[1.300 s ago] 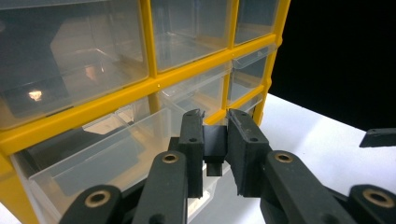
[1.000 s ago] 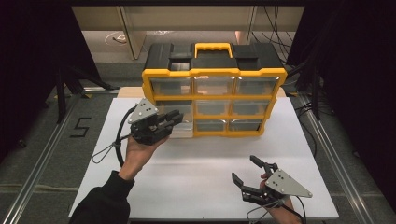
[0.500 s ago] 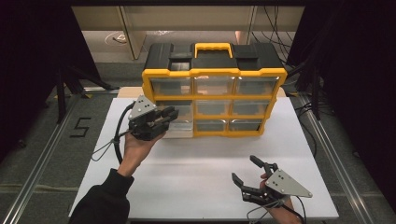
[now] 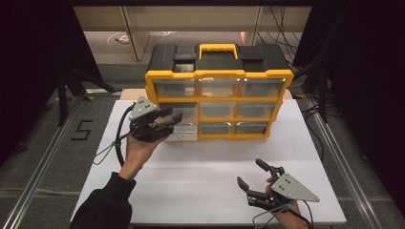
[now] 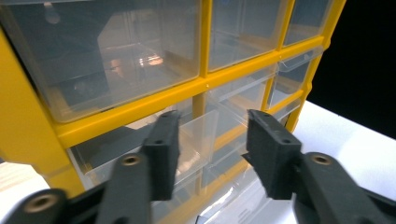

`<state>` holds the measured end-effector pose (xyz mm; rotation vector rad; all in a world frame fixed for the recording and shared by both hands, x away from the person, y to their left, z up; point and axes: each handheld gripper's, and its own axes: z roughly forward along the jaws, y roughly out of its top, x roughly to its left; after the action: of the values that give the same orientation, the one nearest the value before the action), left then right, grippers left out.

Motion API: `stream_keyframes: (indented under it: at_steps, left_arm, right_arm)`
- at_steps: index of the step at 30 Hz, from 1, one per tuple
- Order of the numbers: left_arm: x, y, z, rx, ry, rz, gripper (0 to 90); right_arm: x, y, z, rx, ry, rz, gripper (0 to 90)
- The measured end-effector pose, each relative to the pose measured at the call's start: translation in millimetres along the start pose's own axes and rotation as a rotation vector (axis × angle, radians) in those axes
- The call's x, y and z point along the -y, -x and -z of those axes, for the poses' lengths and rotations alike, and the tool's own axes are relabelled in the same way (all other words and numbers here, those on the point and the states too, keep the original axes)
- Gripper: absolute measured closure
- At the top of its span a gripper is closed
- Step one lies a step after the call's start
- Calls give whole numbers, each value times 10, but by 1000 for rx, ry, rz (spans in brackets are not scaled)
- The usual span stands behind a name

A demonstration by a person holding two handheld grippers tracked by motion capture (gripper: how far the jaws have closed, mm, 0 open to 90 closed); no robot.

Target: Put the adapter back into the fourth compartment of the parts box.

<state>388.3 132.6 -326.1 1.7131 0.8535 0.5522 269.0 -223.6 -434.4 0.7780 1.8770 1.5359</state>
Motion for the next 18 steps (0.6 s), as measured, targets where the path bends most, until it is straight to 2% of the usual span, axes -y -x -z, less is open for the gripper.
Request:
stream_keyframes:
  at_steps: [2, 7, 11, 14, 18]
  left_arm:
    - [-5, 31, 3, -5, 0, 0, 438]
    - [-17, 75, 4, 24, 1, 14, 351]
    - [-16, 86, 5, 80, -2, 48, 298]
    - [-10, 78, 9, 145, -2, 95, 282]
    - [4, 101, 17, 176, -6, 91, 249]
  right_arm:
    - [-1, 0, 1, 0, 0, 0, 204]
    - [-2, 1, 4, -1, 0, -1, 205]
    - [1, 5, 4, 1, -1, -2, 205]
    - [-1, 4, 5, 0, 0, -2, 204]
    - [0, 10, 7, 2, 0, -3, 205]
